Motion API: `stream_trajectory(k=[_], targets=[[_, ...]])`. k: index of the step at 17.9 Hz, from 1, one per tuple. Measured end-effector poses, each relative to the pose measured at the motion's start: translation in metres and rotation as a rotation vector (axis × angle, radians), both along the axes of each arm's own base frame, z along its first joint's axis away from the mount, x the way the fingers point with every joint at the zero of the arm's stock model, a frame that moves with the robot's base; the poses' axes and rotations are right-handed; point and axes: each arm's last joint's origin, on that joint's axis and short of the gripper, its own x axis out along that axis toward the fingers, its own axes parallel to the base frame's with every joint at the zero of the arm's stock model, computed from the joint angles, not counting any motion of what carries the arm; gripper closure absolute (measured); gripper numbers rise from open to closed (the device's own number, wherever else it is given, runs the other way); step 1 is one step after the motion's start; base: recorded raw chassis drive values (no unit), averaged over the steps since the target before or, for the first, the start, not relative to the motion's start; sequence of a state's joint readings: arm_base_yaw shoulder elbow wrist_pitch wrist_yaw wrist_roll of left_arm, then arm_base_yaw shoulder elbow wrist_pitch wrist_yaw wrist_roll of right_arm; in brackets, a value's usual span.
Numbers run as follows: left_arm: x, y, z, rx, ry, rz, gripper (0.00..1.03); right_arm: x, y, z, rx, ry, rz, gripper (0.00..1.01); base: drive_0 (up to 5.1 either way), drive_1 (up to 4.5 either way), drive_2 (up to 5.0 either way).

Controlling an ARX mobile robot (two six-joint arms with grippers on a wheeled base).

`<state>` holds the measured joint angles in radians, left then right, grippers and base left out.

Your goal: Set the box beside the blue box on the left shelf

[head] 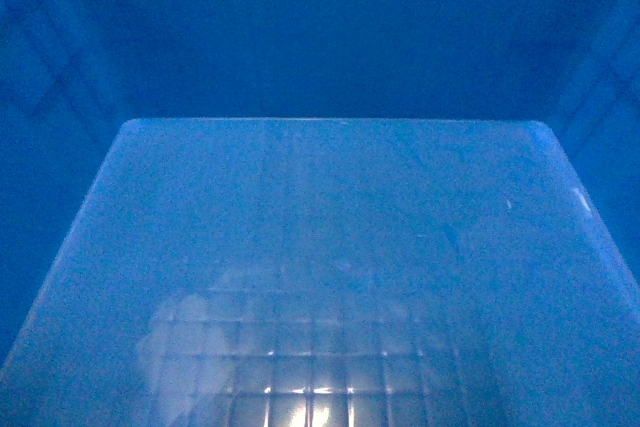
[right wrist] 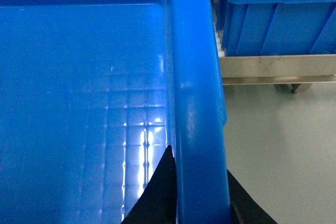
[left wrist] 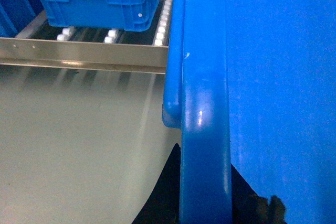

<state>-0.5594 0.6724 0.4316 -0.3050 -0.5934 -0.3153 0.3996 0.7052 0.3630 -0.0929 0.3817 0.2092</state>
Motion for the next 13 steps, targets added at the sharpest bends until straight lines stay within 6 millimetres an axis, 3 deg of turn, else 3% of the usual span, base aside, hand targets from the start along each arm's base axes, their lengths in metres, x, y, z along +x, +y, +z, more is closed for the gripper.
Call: stream_trajectory(k=[13], targets=[[0.0000,-0.0001,-0.0009,0.000,0.004,-0.001,0.94,-0.0002,-0.0001,-0.0009,-0.002,0.005,0.000,0.91,0.0,0.00,0.0]])
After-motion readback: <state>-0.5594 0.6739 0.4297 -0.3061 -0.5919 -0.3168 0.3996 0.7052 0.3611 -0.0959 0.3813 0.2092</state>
